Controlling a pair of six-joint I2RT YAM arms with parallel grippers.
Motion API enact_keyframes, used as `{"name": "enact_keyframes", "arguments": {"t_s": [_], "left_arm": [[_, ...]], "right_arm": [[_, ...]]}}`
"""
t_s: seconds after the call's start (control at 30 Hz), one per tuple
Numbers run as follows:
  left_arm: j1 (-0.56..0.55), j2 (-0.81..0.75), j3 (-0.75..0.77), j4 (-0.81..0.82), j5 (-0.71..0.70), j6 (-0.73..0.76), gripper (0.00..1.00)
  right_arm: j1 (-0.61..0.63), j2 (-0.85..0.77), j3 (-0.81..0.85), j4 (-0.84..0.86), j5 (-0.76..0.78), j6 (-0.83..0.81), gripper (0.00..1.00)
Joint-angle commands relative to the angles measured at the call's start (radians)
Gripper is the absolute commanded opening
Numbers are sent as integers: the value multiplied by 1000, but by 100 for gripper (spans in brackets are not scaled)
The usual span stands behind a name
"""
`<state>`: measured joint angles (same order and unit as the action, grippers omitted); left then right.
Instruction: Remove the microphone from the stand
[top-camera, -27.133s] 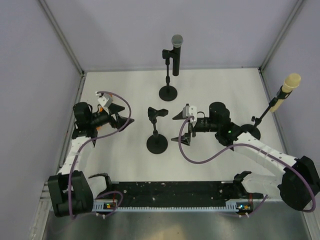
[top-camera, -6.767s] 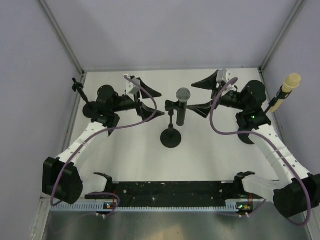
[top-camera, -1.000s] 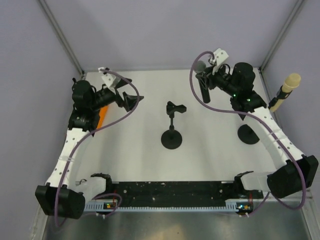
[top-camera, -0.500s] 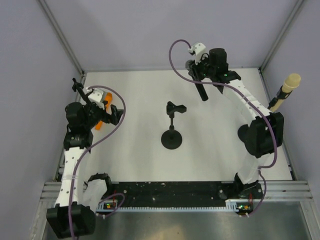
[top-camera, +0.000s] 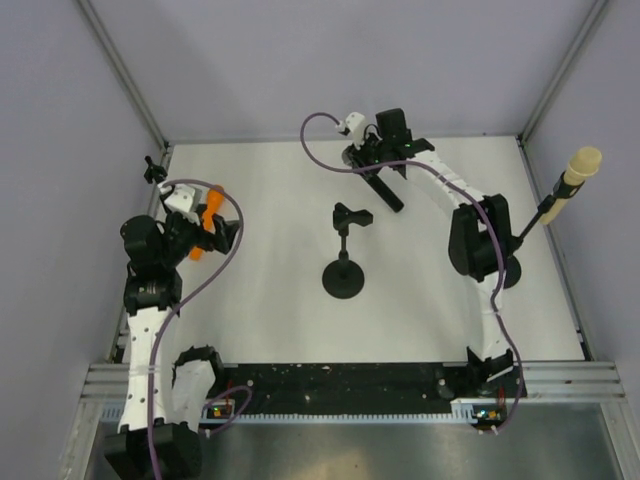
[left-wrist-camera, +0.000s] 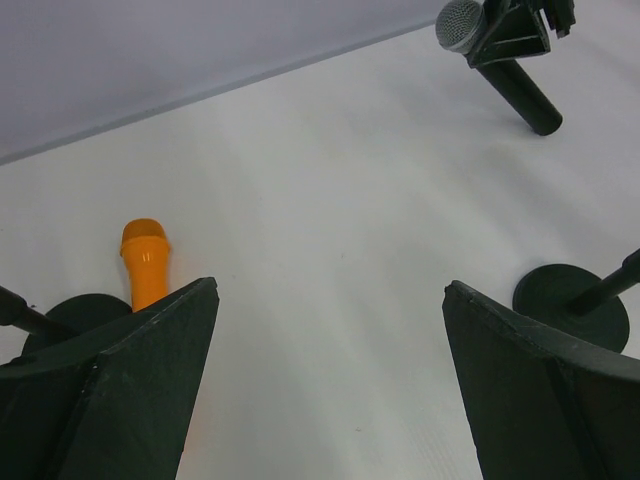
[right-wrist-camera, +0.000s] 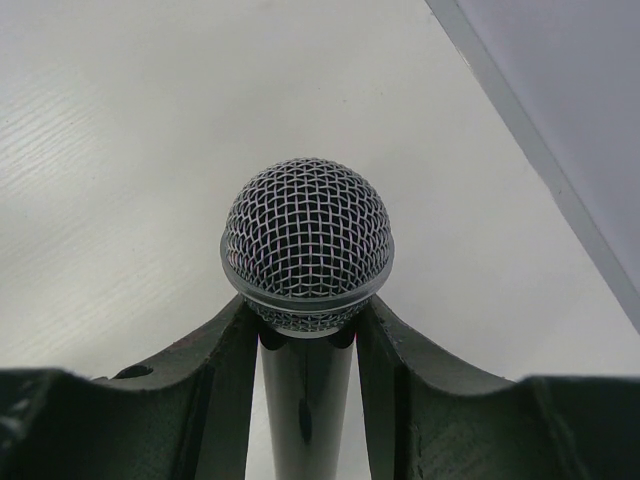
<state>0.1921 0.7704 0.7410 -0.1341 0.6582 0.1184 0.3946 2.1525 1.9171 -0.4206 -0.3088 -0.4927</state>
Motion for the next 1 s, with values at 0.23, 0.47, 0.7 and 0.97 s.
{"name": "enact_keyframes", "arguments": {"t_s": [0.23, 0.47, 0.7, 0.97], "left_arm": [[72, 24, -14, 74, 66, -57, 99], [95, 35, -26, 90, 77, -68, 99], [110, 41, -32, 103, 92, -75, 99], [115, 49, -38, 113, 101, -83, 99]], "right_arm": [[43, 260, 273, -9, -150, -54, 34], [66, 362, 356, -12, -217, -18, 34], [81, 426, 402, -23, -230, -4, 34], [82, 451, 427, -38, -216, 9, 54]]}}
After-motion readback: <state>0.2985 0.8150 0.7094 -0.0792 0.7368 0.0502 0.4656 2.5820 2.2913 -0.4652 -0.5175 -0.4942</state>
